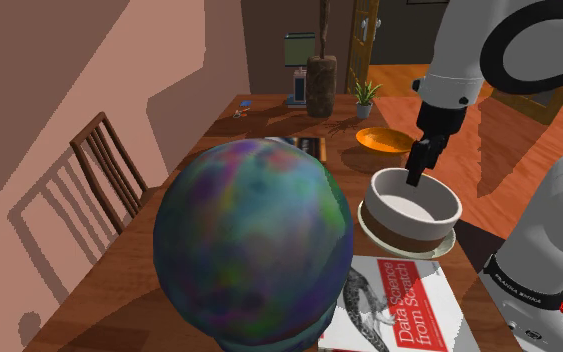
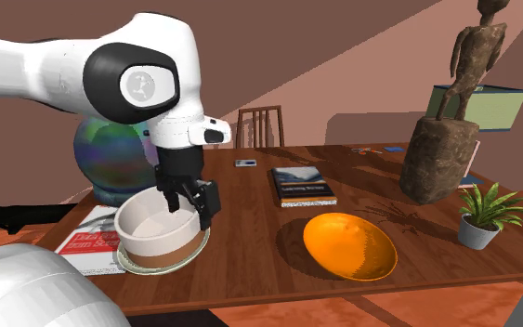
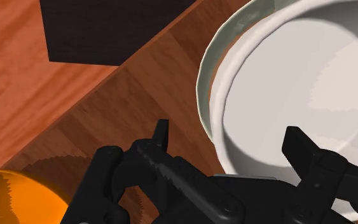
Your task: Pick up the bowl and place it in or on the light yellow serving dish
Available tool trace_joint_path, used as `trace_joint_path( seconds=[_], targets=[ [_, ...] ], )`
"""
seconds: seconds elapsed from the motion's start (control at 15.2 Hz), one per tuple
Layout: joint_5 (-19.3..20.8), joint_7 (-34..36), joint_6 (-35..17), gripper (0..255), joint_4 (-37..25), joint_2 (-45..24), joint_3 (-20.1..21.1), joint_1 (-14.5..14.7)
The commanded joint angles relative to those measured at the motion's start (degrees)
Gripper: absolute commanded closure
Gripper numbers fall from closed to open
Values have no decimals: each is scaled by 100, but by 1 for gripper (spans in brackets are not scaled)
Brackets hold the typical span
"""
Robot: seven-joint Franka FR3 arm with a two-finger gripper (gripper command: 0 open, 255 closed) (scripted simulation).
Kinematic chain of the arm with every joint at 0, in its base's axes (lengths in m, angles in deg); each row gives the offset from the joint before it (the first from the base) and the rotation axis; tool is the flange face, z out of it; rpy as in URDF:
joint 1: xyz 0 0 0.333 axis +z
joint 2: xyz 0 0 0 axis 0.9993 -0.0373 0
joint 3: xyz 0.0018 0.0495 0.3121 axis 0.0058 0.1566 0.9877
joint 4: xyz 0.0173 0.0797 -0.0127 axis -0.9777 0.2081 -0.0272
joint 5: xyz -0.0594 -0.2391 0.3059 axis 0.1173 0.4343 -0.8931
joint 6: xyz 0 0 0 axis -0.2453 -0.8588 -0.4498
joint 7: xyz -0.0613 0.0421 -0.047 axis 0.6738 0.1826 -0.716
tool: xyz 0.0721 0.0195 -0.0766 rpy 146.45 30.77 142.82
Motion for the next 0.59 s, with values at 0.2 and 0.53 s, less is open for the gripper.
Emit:
trace_joint_path(
  seconds=[0.2, 0.53],
  targets=[
    [92, -22, 492, 0, -514, -28, -90, -54],
    [92, -22, 492, 0, -514, -28, -90, -54]
  ],
)
